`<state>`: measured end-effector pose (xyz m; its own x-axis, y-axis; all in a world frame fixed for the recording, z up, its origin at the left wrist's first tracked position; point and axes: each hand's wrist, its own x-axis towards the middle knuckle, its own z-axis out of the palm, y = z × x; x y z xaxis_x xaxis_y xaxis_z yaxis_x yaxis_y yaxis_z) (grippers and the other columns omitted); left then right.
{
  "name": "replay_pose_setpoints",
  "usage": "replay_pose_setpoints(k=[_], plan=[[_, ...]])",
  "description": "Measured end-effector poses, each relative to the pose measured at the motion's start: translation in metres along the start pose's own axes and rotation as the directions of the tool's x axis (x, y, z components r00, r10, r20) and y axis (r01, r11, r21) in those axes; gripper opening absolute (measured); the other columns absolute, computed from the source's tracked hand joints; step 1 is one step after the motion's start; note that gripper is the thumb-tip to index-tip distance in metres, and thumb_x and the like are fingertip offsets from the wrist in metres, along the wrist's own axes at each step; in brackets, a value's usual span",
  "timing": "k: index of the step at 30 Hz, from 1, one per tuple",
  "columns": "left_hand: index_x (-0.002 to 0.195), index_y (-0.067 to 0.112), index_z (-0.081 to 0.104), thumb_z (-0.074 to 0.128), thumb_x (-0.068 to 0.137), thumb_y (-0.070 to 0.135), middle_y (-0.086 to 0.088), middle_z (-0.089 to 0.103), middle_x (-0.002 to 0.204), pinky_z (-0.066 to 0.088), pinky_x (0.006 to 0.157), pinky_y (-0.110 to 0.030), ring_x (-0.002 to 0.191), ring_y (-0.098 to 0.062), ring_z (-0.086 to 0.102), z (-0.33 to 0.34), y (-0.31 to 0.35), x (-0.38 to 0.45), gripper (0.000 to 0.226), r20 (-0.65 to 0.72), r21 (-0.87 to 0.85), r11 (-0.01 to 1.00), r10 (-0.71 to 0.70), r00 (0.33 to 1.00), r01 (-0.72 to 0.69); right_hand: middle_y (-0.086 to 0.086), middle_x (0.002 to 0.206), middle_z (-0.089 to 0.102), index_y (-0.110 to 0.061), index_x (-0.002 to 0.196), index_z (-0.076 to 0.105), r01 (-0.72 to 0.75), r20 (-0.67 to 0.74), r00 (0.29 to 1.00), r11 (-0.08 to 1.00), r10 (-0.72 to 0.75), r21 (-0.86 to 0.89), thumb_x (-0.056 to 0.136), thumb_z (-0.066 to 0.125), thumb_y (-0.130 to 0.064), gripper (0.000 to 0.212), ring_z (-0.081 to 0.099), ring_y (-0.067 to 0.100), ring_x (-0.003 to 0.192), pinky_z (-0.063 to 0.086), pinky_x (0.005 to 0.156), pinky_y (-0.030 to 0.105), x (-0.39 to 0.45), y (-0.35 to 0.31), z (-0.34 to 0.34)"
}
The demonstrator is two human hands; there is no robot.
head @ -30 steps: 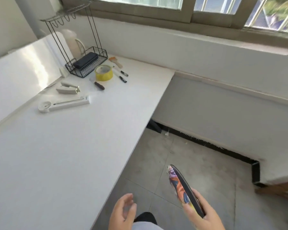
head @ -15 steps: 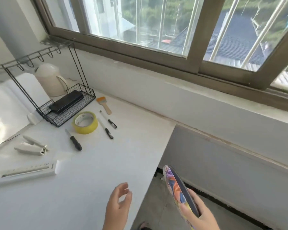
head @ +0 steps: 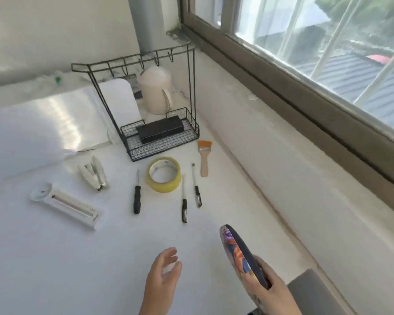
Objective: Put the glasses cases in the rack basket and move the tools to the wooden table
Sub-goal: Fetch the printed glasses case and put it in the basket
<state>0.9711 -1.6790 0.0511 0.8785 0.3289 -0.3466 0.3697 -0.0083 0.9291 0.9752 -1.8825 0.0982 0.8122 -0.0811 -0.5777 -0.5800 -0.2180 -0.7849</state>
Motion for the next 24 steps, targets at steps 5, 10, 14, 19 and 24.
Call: replay_pose_setpoints(k=[5, 10, 14, 19, 24], plan=[[0.092, 0.027, 0.053, 0.052, 0.086, 0.004, 0.01, 0.056, 0.1, 0.05, 0.071, -0.011, 0.084, 0.016, 0.055, 0.039, 0.04, 0.015, 0.023, -0.161, -0.052, 0.997, 0.056, 0.985, -0.065, -0.01, 0.076, 0.061, -0.038, 0.097, 0.058, 0.201, 0.301, 0.936, 0.979, -0.18, -0.041, 0.059, 0.064, -0.045, 0.039, 0.052, 0.004, 0.061, 0.042, 0.06, 0.018, 0.068, -0.053, -0.031], [0.09, 0.031, 0.053, 0.05, 0.071, 0.024, 0.012, 0.058, 0.102, 0.053, 0.071, -0.015, 0.081, 0.015, 0.058, 0.053, 0.042, 0.013, 0.02, -0.253, -0.115, 0.993, -0.029, 0.967, -0.001, -0.013, 0.084, 0.063, -0.024, 0.104, 0.056, 0.138, 0.412, 0.891, 0.978, -0.192, 0.159, 0.091, 0.045, -0.014, 0.019, 0.055, 0.011, 0.08, 0.046, 0.067, 0.012, 0.104, -0.075, -0.027], [0.087, 0.025, 0.056, 0.053, 0.074, 0.019, 0.003, 0.061, 0.095, 0.052, 0.061, -0.012, 0.073, 0.006, 0.062, 0.048, 0.055, 0.025, 0.015, -0.209, -0.203, 0.978, -0.099, 0.973, 0.056, -0.001, 0.073, 0.071, -0.015, 0.114, 0.048, -0.013, 0.646, 0.732, 0.944, -0.216, 0.33, 0.032, 0.09, -0.027, 0.093, 0.066, 0.01, 0.06, 0.052, 0.051, 0.017, 0.12, -0.089, -0.008], [0.09, 0.014, 0.057, 0.034, 0.094, 0.026, -0.01, 0.061, 0.089, 0.053, 0.051, -0.025, 0.066, -0.017, 0.064, 0.047, 0.082, 0.047, 0.026, 0.067, -0.355, 0.875, -0.328, 0.942, 0.33, 0.004, 0.072, 0.076, -0.004, 0.105, 0.05, 0.038, 0.676, 0.684, 0.938, -0.275, 0.343, 0.017, 0.089, -0.009, 0.096, 0.07, 0.015, 0.069, 0.057, 0.058, 0.022, 0.134, -0.115, 0.028], [0.091, 0.005, 0.058, 0.035, 0.092, 0.018, -0.008, 0.073, 0.061, 0.056, 0.044, -0.023, 0.051, -0.016, 0.067, 0.037, 0.096, 0.08, 0.026, 0.01, -0.668, 0.711, -0.287, 0.958, 0.22, -0.017, 0.06, 0.072, -0.02, 0.078, 0.062, 0.125, 0.735, 0.654, 0.983, -0.182, 0.133, 0.055, 0.075, 0.012, 0.041, 0.066, -0.008, 0.06, 0.05, 0.053, 0.006, 0.154, -0.136, 0.039]])
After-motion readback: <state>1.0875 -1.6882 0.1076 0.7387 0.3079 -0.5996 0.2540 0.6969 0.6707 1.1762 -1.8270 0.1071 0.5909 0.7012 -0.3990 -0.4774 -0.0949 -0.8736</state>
